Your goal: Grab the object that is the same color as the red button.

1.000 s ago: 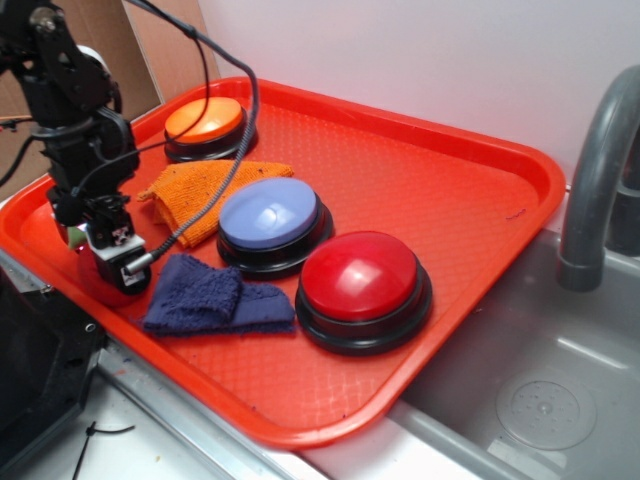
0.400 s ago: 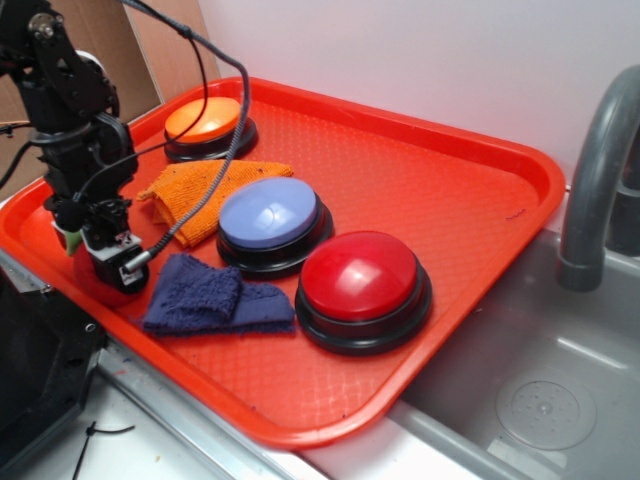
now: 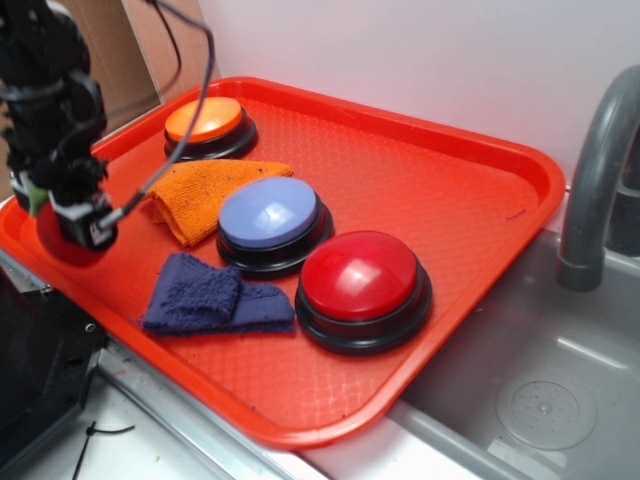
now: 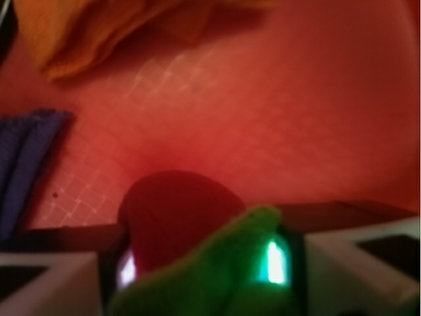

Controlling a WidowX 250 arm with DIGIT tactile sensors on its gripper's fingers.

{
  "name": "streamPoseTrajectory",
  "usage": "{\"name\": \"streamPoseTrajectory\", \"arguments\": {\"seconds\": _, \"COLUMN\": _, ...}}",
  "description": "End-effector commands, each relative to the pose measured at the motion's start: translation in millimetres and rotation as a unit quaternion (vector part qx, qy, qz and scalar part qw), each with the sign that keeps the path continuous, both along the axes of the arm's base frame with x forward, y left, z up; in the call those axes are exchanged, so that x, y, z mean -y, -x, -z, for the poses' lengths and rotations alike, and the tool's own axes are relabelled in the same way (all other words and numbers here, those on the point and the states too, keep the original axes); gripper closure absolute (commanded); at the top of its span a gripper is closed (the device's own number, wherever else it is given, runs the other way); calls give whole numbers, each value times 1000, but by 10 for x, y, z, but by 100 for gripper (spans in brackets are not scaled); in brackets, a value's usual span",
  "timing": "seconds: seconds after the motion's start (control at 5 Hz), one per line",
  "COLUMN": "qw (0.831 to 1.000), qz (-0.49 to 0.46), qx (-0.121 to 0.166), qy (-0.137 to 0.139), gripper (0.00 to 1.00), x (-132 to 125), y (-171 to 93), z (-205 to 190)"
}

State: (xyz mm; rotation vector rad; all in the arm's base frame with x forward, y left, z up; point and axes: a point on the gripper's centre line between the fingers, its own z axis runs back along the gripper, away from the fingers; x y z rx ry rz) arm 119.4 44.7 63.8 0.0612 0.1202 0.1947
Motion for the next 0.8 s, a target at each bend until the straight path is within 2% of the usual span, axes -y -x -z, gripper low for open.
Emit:
{"name": "streamPoseTrajectory", "arguments": {"seconds": 0.0, "qw": 998, "qz": -6, "qx": 60, "qy": -14, "gripper": 100, "x": -67, "y": -257, "z": -811}}
{"name": "streamPoseTrajectory", "arguments": {"seconds": 0.2, "qw": 995, "qz": 12, "qx": 102, "qy": -10, "gripper": 100, "x": -111, "y": -295, "z": -1152}}
{"name": "streamPoseTrajectory", "arguments": {"seconds": 0.4, "qw": 991, "qz": 6, "qx": 128, "qy": -28, "gripper": 100, "x": -138, "y": -342, "z": -1248}}
{"name": "streamPoseTrajectory", "arguments": {"seconds": 0.6, "qw": 993, "qz": -5, "qx": 116, "qy": -10, "gripper": 100, "x": -159, "y": -447, "z": -1216}}
